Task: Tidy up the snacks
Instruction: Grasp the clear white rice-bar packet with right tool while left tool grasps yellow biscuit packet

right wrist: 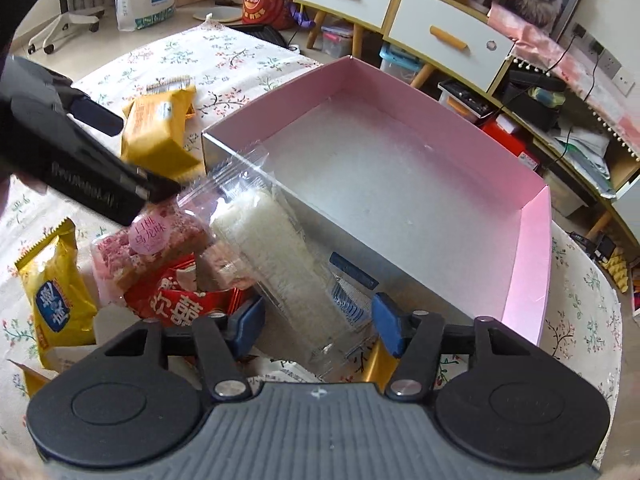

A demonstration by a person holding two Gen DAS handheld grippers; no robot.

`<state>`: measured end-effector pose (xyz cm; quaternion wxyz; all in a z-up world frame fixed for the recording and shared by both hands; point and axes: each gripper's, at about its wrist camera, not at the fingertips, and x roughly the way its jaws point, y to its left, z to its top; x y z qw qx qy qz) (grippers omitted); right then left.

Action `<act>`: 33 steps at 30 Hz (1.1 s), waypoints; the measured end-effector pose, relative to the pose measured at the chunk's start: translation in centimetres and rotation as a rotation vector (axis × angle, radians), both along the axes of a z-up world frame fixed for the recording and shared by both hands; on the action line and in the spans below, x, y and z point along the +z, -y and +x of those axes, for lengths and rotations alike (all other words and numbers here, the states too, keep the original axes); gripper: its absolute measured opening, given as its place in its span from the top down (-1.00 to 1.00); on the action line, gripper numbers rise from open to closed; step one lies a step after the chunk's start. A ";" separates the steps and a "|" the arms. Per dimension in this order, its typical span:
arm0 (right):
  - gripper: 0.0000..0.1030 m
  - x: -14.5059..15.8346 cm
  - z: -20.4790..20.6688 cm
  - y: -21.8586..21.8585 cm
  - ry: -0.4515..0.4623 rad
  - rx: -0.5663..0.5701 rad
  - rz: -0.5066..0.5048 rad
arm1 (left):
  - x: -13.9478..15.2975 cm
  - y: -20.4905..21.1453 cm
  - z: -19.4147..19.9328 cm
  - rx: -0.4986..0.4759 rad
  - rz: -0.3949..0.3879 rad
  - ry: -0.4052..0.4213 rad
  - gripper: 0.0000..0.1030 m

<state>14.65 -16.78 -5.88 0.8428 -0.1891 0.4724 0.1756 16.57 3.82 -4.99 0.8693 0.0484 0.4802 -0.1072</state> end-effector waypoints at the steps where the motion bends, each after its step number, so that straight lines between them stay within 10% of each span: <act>1: 0.15 0.0 0.1 0.0 -0.004 0.002 -0.003 | 0.3 -0.3 0.0 0.012 -0.014 0.006 -0.87; 8: 0.31 0.6 0.1 0.2 -0.012 0.008 0.025 | -0.5 -1.7 1.5 0.160 -0.108 -0.046 -0.85; 11: 0.06 0.9 0.0 -0.2 0.013 0.011 0.028 | -1.1 -1.8 1.9 0.195 -0.160 -0.064 -0.83; 23: 0.52 0.8 0.2 0.0 0.029 0.008 0.052 | -1.0 -3.5 1.9 0.295 -0.226 -0.054 0.22; 33: 0.63 1.5 0.1 0.1 0.033 0.019 0.053 | 0.4 -2.7 2.8 0.302 -0.110 0.014 -0.45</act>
